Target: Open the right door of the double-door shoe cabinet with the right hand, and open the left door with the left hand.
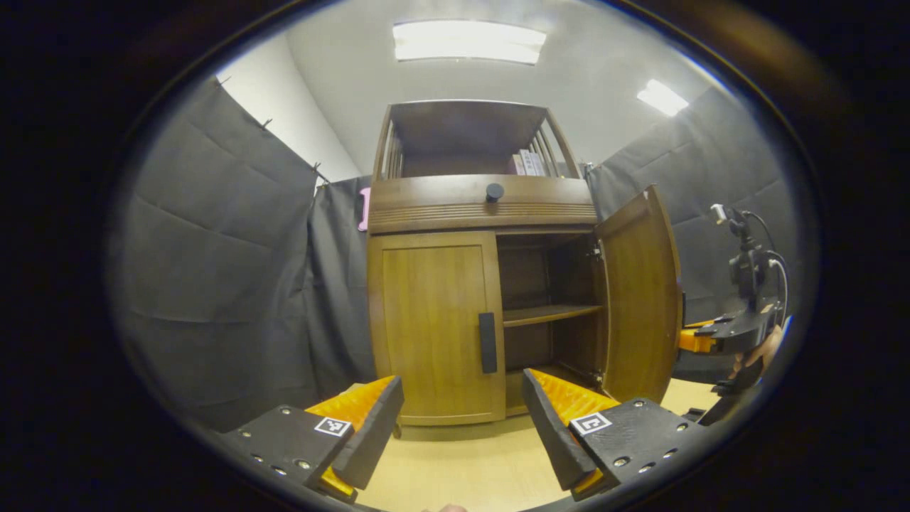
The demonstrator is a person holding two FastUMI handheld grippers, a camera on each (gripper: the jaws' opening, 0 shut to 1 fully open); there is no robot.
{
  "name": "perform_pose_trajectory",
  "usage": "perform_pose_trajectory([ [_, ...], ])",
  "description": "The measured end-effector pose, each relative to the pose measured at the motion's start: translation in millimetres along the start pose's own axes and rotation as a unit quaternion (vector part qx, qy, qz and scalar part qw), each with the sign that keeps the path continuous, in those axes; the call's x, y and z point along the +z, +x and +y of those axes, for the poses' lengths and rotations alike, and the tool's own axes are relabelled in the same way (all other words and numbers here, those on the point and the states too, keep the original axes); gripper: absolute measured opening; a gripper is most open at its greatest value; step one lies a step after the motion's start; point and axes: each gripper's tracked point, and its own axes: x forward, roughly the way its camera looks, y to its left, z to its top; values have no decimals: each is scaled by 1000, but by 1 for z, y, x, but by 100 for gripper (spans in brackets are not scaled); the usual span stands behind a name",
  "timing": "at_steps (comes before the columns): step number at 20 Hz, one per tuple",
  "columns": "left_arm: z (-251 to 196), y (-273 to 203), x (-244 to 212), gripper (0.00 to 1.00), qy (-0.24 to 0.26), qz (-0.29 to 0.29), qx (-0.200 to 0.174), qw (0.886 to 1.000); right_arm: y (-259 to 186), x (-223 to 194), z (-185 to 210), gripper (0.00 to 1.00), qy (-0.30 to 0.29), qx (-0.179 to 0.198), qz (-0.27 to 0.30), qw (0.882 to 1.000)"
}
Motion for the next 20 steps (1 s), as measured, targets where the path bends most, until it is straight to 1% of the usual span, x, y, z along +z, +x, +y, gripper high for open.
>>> perform_pose_trajectory([
  [1,0,0,0,95,2,1,-2,1000,-3,-2,-3,22,-1,-9,-2,1000],
  [2,-1,0,0,100,2,1,-5,1000,-7,-4,-5,20,-2,-16,-2,1000],
  [3,-2,1,0,100,3,0,-9,1000,-10,-6,-9,28,-3,-22,-1,1000],
  [4,-3,1,0,100,4,0,-14,1000,-13,-9,-12,29,-4,-29,2,1000],
  [5,-4,1,0,95,5,1,-18,1000,-17,-8,-17,30,-4,-35,2,999],
  [6,-4,1,-1,100,6,3,-22,1000,-21,-8,-22,29,-3,-43,1,999],
  [7,-4,1,0,95,7,3,-24,1000,-25,-7,-30,31,-2,-53,0,999],
  [8,-5,1,0,100,6,3,-28,1000,-29,-8,-35,34,1,-61,-1,998],
  [9,-7,2,0,100,4,2,-32,999,-34,-7,-42,42,7,-68,1,998],
  [10,-9,2,0,100,3,2,-35,999,-39,-6,-47,43,16,-69,-1,997],
  [11,-9,3,0,100,2,3,-37,999,-43,-3,-47,47,27,-63,-2,998],
  [12,-11,3,-1,95,-1,6,-40,999,-44,-2,-50,51,32,-63,-3,998],
  [13,-12,2,-1,95,-5,9,-41,999,-46,0,-52,58,31,-64,-7,997],
  [14,-14,2,-1,100,-9,11,-41,999,-51,1,-55,63,29,-68,-11,997],
  [16,-16,3,-1,100,-15,13,-41,999,-59,5,-58,80,27,-75,-23,997],
  [17,-16,4,-1,95,-16,13,-39,999,-63,8,-54,88,27,-73,-29,997],
  [18,-16,4,-1,95,-17,12,-37,999,-66,9,-50,88,27,-68,-35,997],
  [19,-16,6,0,95,-18,10,-35,999,-68,12,-46,93,25,-62,-40,997],
  [20,-15,8,0,95,-17,9,-34,999,-67,13,-43,92,22,-57,-42,997],
])
